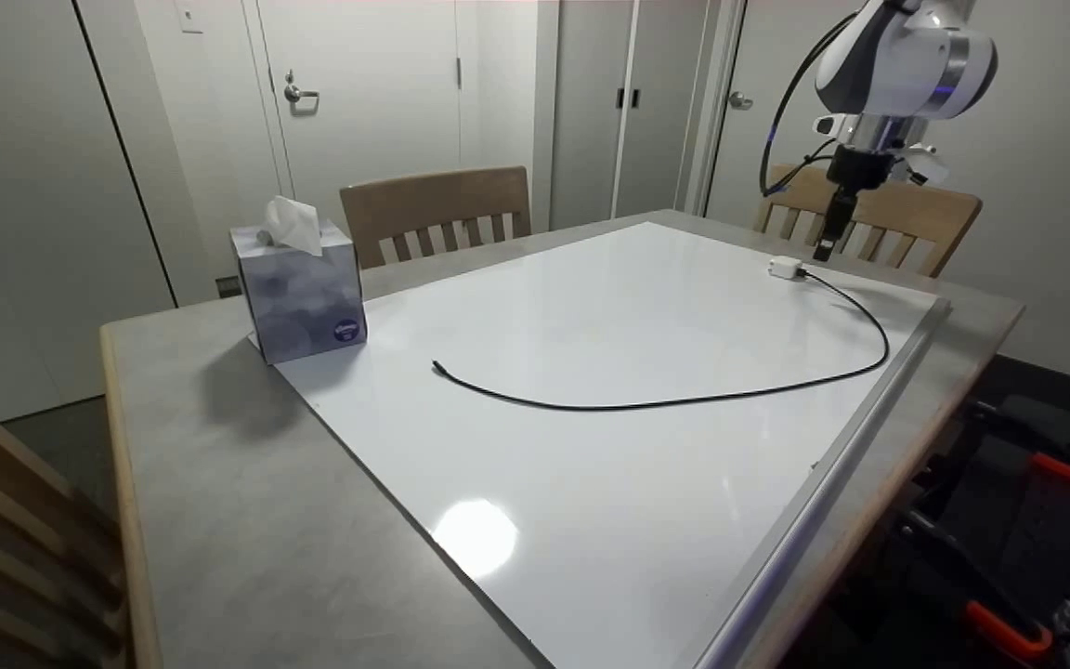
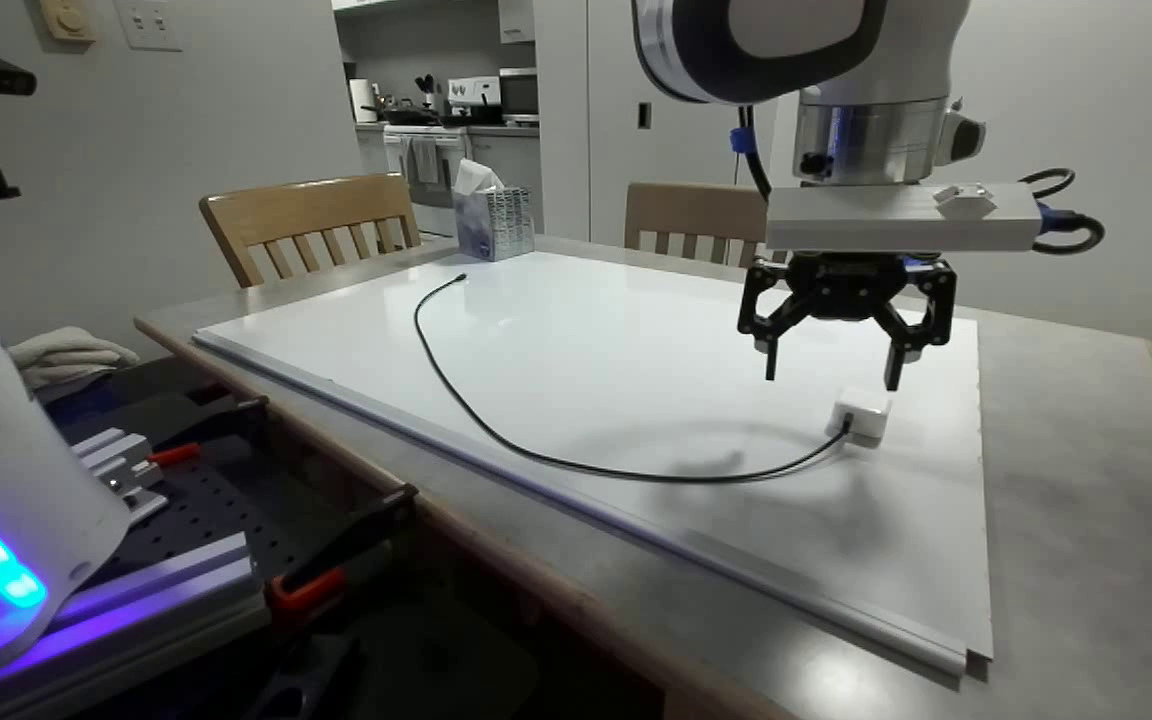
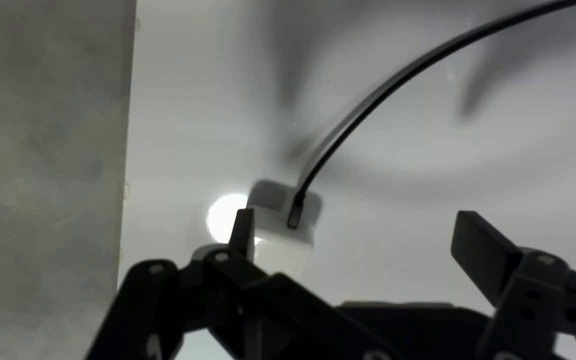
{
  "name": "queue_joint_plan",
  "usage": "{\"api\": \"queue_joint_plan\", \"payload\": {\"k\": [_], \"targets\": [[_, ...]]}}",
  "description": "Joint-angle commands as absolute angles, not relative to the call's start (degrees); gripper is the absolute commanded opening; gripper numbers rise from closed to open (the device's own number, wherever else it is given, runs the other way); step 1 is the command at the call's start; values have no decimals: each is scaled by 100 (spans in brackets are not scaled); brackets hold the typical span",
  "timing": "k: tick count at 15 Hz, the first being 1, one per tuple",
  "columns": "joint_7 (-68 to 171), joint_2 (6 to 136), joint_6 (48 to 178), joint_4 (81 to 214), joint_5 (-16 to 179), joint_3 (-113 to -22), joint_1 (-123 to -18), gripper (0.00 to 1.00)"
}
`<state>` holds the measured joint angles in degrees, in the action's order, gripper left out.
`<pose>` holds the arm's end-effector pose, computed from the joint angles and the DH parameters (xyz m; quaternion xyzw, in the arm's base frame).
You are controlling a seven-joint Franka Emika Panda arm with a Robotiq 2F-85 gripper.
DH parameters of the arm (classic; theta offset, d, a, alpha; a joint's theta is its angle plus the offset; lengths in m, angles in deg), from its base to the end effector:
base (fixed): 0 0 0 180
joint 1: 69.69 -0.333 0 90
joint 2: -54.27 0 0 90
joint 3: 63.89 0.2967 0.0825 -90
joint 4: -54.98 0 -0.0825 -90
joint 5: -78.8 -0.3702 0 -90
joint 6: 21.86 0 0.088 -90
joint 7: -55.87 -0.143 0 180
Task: Wrap up the charger neatly into a circle
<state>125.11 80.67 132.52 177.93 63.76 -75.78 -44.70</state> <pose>0.4483 -0.3474 0.1566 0.9824 0.1785 0.0456 0.0318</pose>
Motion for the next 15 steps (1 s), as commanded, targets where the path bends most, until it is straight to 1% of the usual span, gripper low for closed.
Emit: {"api": "queue_joint_plan", "payload": {"k": [1, 2, 3, 6, 7, 10, 15], "targets": [[12194, 8157, 13768, 17755, 6535, -7417, -4244, 100], [12406, 8109, 13751, 17710, 6240, -7124, -3965, 100], [12201, 8046, 13607, 17800, 6574, -7318, -4154, 100], [12146, 8050, 13612, 17788, 6639, -7249, -4083, 100], [11847, 8108, 13581, 17746, 6796, -7435, -4237, 100], [11232, 8260, 13418, 17543, 7049, -7519, -4269, 100], [10711, 8506, 13468, 17239, 7056, -7312, -4092, 100]]}}
